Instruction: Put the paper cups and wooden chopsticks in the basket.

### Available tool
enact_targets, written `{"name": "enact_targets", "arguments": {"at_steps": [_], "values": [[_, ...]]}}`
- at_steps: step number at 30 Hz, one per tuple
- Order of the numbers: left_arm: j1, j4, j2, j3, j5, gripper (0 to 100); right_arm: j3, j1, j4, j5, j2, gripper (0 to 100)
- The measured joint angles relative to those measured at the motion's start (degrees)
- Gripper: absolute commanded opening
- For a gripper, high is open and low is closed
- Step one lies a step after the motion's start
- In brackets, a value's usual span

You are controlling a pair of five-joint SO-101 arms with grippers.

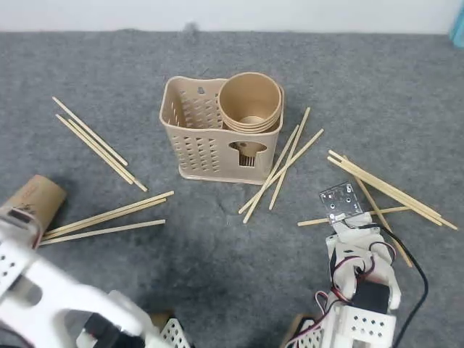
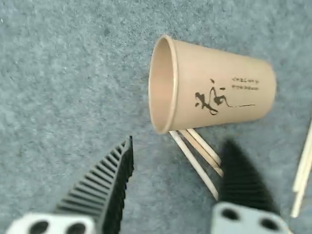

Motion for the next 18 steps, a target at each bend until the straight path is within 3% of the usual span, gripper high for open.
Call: {"name": "enact_targets", "arguments": {"at_steps": [10,18], "values": [[-9.6,-1.0,0.0,0.8,-5.6,1,0.0,0.0,0.0,0.0,0.0,0.8],[-4.7,-25.0,0.0,19.0,-3.8,1,0.0,0.0,0.0,0.0,0.0,0.8]]}}
